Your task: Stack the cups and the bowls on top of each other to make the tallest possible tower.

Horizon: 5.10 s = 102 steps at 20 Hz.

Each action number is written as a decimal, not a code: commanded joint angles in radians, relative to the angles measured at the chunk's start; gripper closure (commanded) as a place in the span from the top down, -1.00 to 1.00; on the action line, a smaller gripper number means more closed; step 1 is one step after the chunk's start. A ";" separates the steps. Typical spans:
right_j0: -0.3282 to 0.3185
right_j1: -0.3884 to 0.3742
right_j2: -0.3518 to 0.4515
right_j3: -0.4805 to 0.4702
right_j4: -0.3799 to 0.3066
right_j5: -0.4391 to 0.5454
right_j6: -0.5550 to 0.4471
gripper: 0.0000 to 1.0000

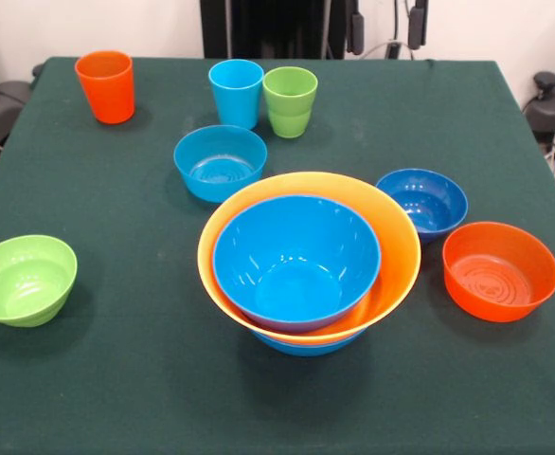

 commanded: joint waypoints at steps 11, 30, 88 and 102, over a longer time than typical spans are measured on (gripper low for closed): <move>-0.010 0.056 -0.052 0.056 -0.042 -0.044 0.013 1.00; -0.271 0.304 0.171 -0.242 -0.248 0.144 -0.577 1.00; -0.344 0.417 0.207 -0.702 -0.207 0.444 -1.140 1.00; -0.244 0.308 -0.037 -0.524 -0.223 0.184 -0.706 1.00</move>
